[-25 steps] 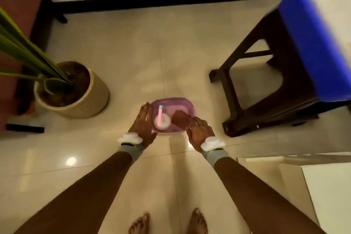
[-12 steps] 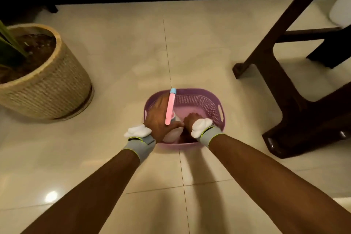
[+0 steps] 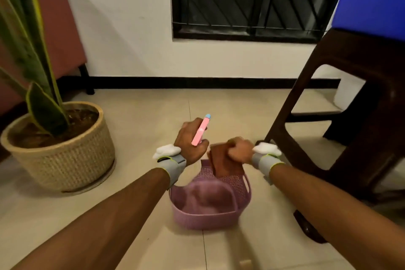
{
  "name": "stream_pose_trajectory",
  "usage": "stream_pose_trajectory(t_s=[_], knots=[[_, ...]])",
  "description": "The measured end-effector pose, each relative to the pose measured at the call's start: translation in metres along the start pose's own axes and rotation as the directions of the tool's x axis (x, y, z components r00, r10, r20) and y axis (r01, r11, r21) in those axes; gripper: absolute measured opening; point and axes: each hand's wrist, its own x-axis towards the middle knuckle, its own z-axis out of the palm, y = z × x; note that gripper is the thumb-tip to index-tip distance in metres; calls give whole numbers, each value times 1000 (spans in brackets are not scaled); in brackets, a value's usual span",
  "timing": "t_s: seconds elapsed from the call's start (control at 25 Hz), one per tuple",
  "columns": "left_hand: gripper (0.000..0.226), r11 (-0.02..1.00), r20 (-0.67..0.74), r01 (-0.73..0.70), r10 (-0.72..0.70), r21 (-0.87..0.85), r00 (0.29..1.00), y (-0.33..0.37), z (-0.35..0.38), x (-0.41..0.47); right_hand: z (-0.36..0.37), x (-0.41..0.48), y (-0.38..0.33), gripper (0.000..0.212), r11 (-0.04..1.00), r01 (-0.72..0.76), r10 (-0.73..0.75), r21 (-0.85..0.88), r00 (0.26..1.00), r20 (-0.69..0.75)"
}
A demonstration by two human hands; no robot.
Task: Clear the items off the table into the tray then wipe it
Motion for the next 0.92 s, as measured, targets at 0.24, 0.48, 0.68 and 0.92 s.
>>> stream_pose_trajectory(t_s=[0.24,0.48,0.68,0.92], knots=[[25,994,52,14,-9,-107,999,46,-14,17,-79,-24,-11,20,757,-24,82,653,995,-60],[9,979,210,75,-34,-191,977,86,-23,0,-110,-38,-8,33,766,88,0,637,991,-136],[26,976,195,218,-217,17,957,93,-30,-9,-134,-46,-1,44,847,51,48,530,984,-172],[23,957,368,224,-144,-185,919,96,-45,-7,-128,-47,-7,44,857,30,62,515,985,-160]])
